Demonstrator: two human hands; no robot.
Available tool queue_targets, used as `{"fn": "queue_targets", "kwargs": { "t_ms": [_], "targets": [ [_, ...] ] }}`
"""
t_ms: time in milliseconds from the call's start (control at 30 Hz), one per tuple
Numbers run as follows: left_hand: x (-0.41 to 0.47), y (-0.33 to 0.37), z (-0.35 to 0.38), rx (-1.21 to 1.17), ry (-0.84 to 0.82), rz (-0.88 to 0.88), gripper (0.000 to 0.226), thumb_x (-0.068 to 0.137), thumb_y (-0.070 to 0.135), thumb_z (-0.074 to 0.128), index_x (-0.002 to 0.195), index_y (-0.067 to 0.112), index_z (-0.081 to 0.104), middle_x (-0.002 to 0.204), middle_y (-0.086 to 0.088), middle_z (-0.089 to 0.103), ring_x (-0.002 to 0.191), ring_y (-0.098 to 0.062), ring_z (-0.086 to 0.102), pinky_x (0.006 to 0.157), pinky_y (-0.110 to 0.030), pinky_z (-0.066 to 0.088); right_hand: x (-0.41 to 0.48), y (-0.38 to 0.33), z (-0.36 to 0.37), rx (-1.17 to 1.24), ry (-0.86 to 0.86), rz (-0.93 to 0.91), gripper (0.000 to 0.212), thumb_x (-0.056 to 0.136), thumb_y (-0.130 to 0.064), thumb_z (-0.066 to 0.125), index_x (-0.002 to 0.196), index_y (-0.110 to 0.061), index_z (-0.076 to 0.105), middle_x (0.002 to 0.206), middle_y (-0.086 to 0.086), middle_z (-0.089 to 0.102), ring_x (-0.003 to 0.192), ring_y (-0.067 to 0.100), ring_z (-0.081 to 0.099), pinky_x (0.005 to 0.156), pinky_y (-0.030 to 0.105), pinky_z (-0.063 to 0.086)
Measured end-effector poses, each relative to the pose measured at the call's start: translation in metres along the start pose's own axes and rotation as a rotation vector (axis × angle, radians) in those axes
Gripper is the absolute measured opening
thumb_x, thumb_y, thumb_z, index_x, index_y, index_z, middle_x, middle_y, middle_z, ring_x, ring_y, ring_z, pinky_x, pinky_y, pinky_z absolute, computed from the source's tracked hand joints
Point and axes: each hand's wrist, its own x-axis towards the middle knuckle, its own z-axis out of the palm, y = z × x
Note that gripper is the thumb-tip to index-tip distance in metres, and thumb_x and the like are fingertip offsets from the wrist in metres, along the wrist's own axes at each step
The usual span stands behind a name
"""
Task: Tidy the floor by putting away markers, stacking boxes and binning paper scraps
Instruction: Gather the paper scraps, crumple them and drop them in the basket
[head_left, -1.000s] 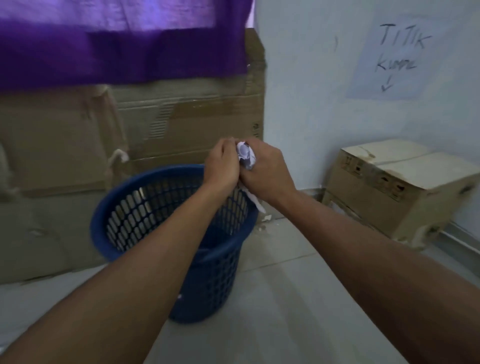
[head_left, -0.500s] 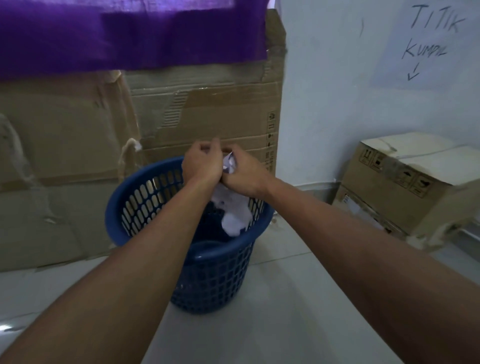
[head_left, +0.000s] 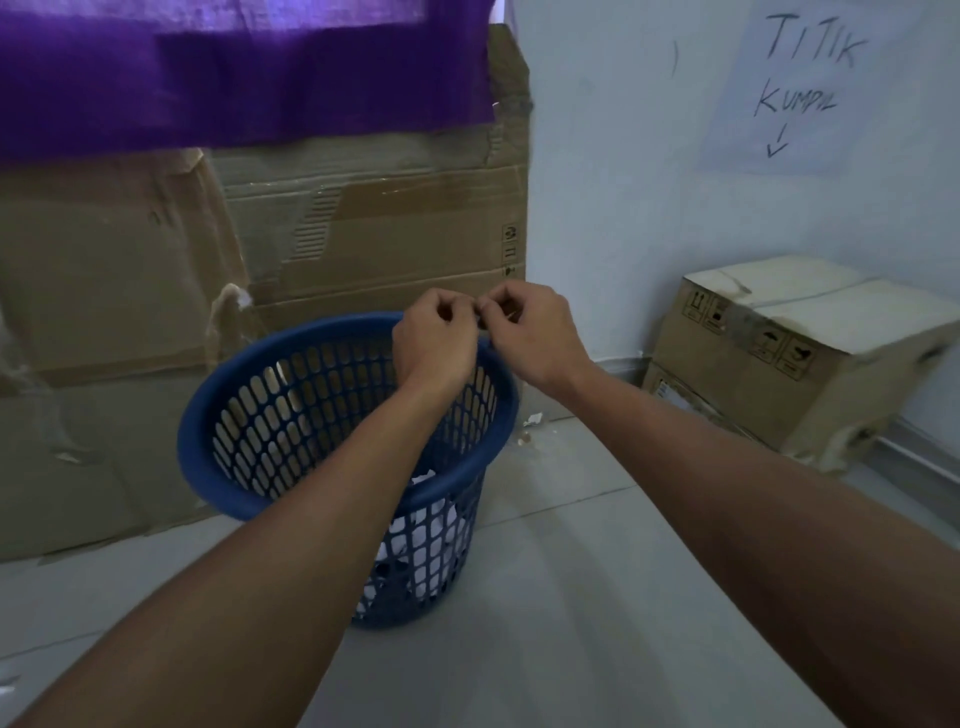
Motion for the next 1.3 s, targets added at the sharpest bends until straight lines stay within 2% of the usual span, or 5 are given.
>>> {"fn": "queue_targets", "kwargs": {
  "t_ms": [400,667,933,1167,1300],
  "targets": [
    [-0.054,0.021,0.129,-0.072,-0.218,0.086,0.018,0.093,0.03,0.056,0.095,0.021,0.071,0.098,0.006,0.07,0.091,-0.012,0.062,0.081,-0.029,0.05,-0.047,0.097,-0.117,-0.082,0.231,0.204,0.02,0.094,-0.021,0.061,0.083,-0.008,0.072,0.074,0.002,0.071,0.068,0.018,0.067,0.068,0.036,0.056],
    [-0.109,0.003,0.222,-0.013,-0.474,0.175,0.017,0.095,0.033,0.055,0.085,0.034,0.068,0.085,0.016,0.067,0.079,0.005,0.058,0.058,-0.009,0.038,-0.108,0.163,-0.194,-0.141,0.305,0.342,0.02,0.095,-0.022,0.059,0.078,-0.015,0.068,0.068,-0.005,0.067,0.065,0.013,0.063,0.061,0.026,0.049],
    [-0.199,-0.02,0.305,0.088,-0.775,0.189,0.016,0.095,0.03,0.056,0.09,0.026,0.071,0.087,0.012,0.066,0.076,0.003,0.056,0.061,-0.011,0.037,-0.218,0.213,-0.269,-0.256,0.38,0.521,0.018,0.094,-0.021,0.061,0.079,-0.013,0.068,0.071,-0.003,0.069,0.059,0.006,0.059,0.06,0.02,0.047],
    [-0.283,-0.033,0.359,0.063,-1.037,0.297,0.016,0.096,0.022,0.055,0.093,0.028,0.07,0.1,0.01,0.067,0.091,-0.004,0.06,0.073,-0.014,0.042,-0.318,0.252,-0.317,-0.341,0.376,0.741,0.014,0.094,-0.02,0.06,0.088,-0.015,0.071,0.08,-0.007,0.071,0.068,0.005,0.064,0.069,0.024,0.053],
    [-0.323,-0.048,0.394,0.064,-1.134,0.276,0.014,0.098,0.02,0.055,0.101,0.026,0.067,0.108,0.006,0.067,0.103,-0.011,0.061,0.081,-0.019,0.044,-0.356,0.28,-0.333,-0.385,0.294,0.819,0.02,0.095,-0.019,0.059,0.113,-0.013,0.065,0.102,0.001,0.069,0.094,0.016,0.062,0.087,0.031,0.051]
  ]
}}
